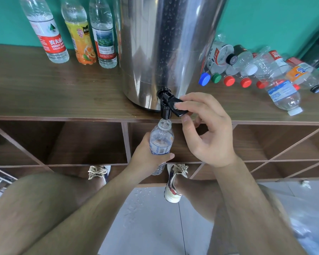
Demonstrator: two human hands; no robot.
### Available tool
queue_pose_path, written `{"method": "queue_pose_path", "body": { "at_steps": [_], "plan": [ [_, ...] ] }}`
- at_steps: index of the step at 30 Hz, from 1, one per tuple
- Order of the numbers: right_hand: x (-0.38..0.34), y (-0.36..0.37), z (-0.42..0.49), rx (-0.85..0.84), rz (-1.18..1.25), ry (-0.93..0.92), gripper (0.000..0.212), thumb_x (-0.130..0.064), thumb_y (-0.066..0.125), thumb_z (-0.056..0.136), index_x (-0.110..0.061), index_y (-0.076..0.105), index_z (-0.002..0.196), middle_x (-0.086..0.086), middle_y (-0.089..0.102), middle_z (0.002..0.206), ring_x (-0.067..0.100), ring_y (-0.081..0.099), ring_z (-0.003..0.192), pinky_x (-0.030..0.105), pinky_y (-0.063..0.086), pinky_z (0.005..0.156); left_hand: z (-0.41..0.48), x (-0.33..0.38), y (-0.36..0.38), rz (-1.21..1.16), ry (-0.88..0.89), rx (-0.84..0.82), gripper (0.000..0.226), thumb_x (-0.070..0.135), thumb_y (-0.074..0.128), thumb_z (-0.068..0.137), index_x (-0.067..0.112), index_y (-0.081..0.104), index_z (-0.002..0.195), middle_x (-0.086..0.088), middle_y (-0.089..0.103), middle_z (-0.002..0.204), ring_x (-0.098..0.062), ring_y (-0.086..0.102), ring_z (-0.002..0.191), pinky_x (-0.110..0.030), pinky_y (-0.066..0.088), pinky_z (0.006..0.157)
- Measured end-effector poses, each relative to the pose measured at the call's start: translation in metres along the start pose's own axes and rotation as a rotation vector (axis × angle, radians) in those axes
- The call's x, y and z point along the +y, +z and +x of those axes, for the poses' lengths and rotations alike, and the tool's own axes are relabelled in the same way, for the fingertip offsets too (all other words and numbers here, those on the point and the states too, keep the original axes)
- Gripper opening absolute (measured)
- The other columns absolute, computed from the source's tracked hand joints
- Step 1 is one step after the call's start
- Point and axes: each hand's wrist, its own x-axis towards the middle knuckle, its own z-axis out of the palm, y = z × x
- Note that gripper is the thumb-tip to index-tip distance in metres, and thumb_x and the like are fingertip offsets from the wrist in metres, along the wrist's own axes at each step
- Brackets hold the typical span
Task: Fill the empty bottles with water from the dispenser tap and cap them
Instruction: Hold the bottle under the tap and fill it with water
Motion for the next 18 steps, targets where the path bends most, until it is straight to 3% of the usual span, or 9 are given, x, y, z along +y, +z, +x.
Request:
{"method": "queue_pose_path", "body": {
  "at_steps": [4,8,11,18],
  "plan": [
    [0.0006,-0.0003,0.0006,0.009,-0.013,0.018,0.028,0.011,0.061,0.089,-0.001,0.075,0.109,0.008,0.066,0.121,0.008,0.062,0.092,0.024,0.047,0.071,0.0009,-0.0001,-0.0006,-0.030,0.002,-0.001,0.086,0.032,0.093,0.071,0.032,0.043,0.141,0.015,0.062,0.128,-0.010,0.061,0.119,-0.035,0.052,0.104],
    [-0.0001,0.0011,0.0014,0.009,-0.028,0.008,0.030,0.016,0.061,0.087,0.001,0.075,0.109,0.012,0.067,0.119,0.018,0.066,0.098,0.021,0.047,0.074,0.0021,-0.0027,-0.0004,-0.048,0.006,-0.006,0.091,0.042,0.093,0.065,0.036,0.044,0.140,0.016,0.064,0.129,-0.010,0.062,0.121,-0.046,0.052,0.106],
    [0.0015,0.0002,0.0003,0.015,-0.023,0.008,0.029,0.015,0.060,0.087,0.002,0.075,0.108,0.011,0.067,0.120,0.012,0.064,0.095,0.021,0.047,0.077,0.0014,-0.0010,0.0012,-0.062,0.004,-0.006,0.094,0.045,0.093,0.062,0.036,0.043,0.141,0.015,0.063,0.131,-0.011,0.061,0.122,-0.047,0.052,0.107],
    [0.0017,0.0014,0.0009,0.015,-0.018,0.004,0.029,0.014,0.060,0.088,0.001,0.075,0.109,0.010,0.066,0.121,0.011,0.063,0.096,0.021,0.047,0.081,-0.0006,0.0004,-0.0005,-0.071,0.003,0.016,0.087,0.028,0.094,0.070,0.029,0.044,0.142,0.013,0.064,0.129,-0.011,0.061,0.121,-0.042,0.051,0.108]
  ]
}}
